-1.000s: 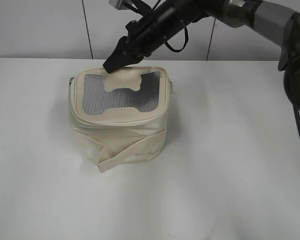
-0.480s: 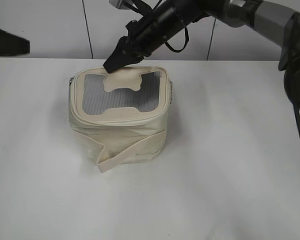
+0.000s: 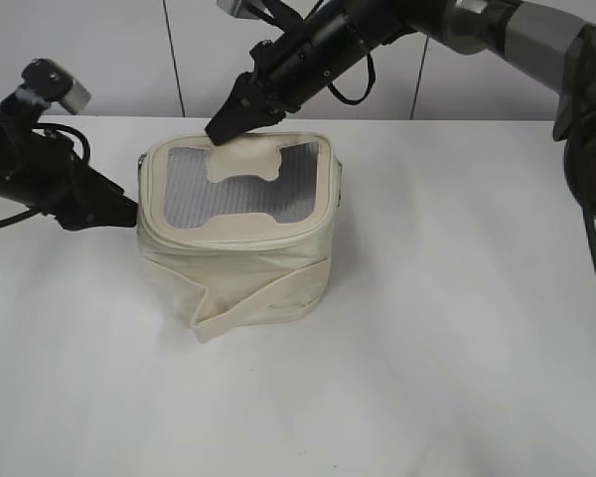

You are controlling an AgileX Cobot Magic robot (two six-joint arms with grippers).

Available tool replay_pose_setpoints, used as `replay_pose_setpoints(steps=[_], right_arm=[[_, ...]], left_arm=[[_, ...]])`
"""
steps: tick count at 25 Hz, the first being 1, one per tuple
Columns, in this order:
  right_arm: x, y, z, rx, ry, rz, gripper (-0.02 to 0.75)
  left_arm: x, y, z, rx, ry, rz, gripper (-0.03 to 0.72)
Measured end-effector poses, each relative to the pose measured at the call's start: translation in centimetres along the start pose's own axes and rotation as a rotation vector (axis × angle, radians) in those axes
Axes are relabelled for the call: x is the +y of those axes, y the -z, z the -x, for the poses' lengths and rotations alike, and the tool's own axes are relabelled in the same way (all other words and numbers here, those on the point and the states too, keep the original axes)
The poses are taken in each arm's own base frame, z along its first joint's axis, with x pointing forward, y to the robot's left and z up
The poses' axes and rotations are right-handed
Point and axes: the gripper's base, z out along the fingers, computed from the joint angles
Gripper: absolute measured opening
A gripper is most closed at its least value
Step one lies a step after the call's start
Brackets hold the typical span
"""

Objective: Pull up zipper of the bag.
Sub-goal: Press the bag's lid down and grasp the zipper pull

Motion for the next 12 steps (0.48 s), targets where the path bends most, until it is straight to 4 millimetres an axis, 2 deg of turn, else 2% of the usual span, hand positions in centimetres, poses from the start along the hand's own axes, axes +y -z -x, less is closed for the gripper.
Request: replay_pose_setpoints(steps=[4, 12], right_arm=[[-0.02, 0.01, -0.01, 0.003, -0.003, -0.003, 0.039], [-0.12, 0.09, -0.05, 0.003, -0.013, -0.007, 0.039]], left_arm=[[-0.10, -0.66, 0.57, 0.007, -0.033, 0.080, 0.414], [0.45, -0.81, 1.02, -0.034, 0.021, 0.180, 0.414]])
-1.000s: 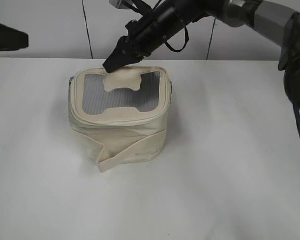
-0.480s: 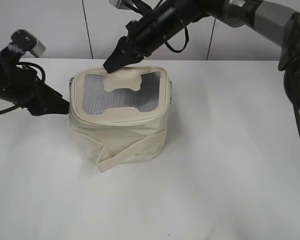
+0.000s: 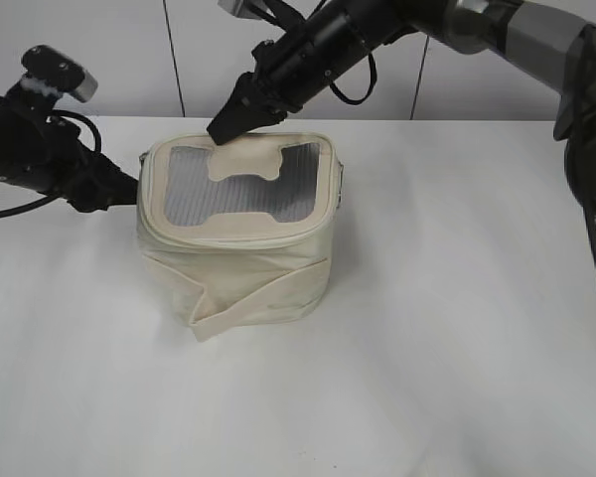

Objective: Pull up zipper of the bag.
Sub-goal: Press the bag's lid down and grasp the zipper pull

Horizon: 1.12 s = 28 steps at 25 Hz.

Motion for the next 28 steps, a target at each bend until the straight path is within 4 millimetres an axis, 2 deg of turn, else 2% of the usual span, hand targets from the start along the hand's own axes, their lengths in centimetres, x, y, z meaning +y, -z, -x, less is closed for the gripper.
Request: replay_pose_setpoints(steps=[5, 10, 14, 19, 22, 28], right_arm=[[0.00, 0.00, 0.00, 0.000, -0.001, 0.000, 0.039], [-0.01, 0.00, -0.01, 0.001, -0.002, -0.001, 0.039], [-0.02, 0.00, 0.01, -0.001, -0.002, -0.002, 0.039], [-0.02, 0.00, 0.01, -0.001, -0.003, -0.002, 0.039], [-0.02, 0.00, 0.01, -0.001, -0.004, -0.002, 0.039], [-0.02, 0.00, 0.00, 0.000, -0.003, -0.003, 0.039]], left_arm=[[0.26, -0.04, 0.14, -0.016, 0.044, 0.035, 0.414], [-0.51, -0.02, -0.19, 0.017, -0.051, -0.052, 0.414], [-0.01, -0.09, 0.12, -0.023, 0.048, 0.004, 0.414], [0.17, -0.09, 0.20, -0.031, 0.078, 0.025, 0.414], [-0.27, -0.09, -0.04, -0.005, -0.014, -0.024, 0.414], [-0.28, -0.08, 0.07, -0.017, 0.001, -0.025, 0.414]])
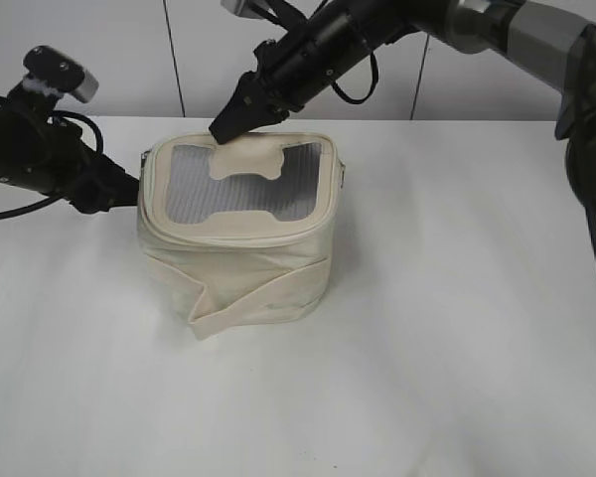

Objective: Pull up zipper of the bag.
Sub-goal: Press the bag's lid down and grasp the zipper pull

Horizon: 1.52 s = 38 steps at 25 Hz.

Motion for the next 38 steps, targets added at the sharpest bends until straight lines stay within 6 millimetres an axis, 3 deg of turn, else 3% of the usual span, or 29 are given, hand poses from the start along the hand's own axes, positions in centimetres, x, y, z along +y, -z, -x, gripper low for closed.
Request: replay_pose_setpoints(steps=[12, 15, 18, 20, 27, 38], right_arm=[[0.0, 0.0, 0.0, -0.002, -0.003, -0.002, 0.039], [0.0, 0.0, 0.0, -0.002, -0.005, -0.003, 0.039], [0.0, 0.0, 0.0, -0.002, -0.006, -0.003, 0.039], [0.0, 0.0, 0.0, -0.003, -0.006, -0.003, 0.039], [-0.1, 0.0, 0.1, -0.006, -0.036, -0.015, 0.039], [-0.1, 0.0, 0.1, -0.009, -0.092, -0.017, 0.038]], left_arm=[[0.2, 0.0, 0.5, -0.053, 0.075, 0.023, 0.343], [0.1, 0.0, 0.5, -0.055, 0.072, 0.014, 0.239], [0.1, 0.0, 0.5, -0.055, 0.070, 0.011, 0.062], [0.0, 0.0, 0.5, -0.048, 0.054, 0.009, 0.023], [-0.6, 0.2, -0.7, 0.022, 0.060, 0.001, 0.010], [-4.4, 5.8, -2.6, 0.010, 0.101, 0.040, 0.008]])
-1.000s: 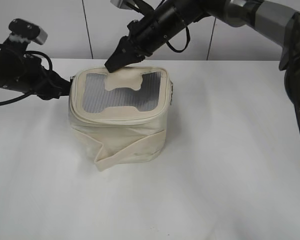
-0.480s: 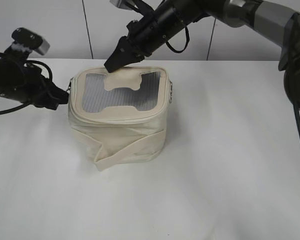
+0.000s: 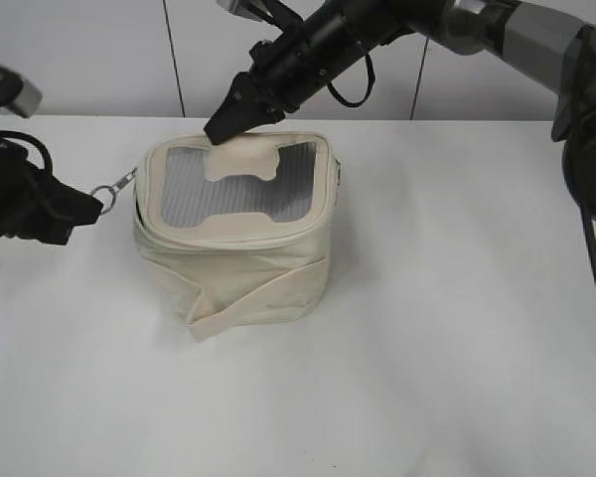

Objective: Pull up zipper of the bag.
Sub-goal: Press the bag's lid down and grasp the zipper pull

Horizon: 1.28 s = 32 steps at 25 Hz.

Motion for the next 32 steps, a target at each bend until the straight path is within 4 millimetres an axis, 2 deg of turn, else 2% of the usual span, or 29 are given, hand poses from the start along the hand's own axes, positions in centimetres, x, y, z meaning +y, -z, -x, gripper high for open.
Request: replay_pose_setpoints(steps=[6, 10, 14, 19, 25, 29, 32], right_arm=[[0.4, -0.3, 0.1, -0.004, -0.023, 0.011, 0.035], [0.4, -0.3, 0.1, -0.004, -0.045, 0.010, 0.035], [0.3, -0.4, 0.2, -0.008, -0.089, 0.002, 0.034], [0.2, -0.4, 0.2, -0.015, -0.162, -0.013, 0.034], [0.0, -0.3, 0.2, -0.015, -0.214, -0.024, 0.033], [0.0, -0.3, 0.2, -0.011, -0.226, -0.028, 0.033], [-0.1, -0.3, 0.1, -0.002, -0.231, -0.036, 0.033]], left_arm=[[-2.0, 2.2, -1.2, 0.006, 0.051, -0.053, 0.008], [-3.1, 2.8, -2.4, 0.069, 0.067, -0.109, 0.008], [-4.3, 3.0, -2.4, 0.092, 0.065, -0.175, 0.008], [-8.8, 1.9, -1.5, 0.099, -0.079, -0.264, 0.009], [-13.8, -0.6, -0.3, 0.022, -0.158, -0.215, 0.011], [-15.8, -2.6, 1.5, 0.010, -0.165, -0.233, 0.011], [-16.2, -3.3, 2.2, 0.008, -0.156, -0.244, 0.011]])
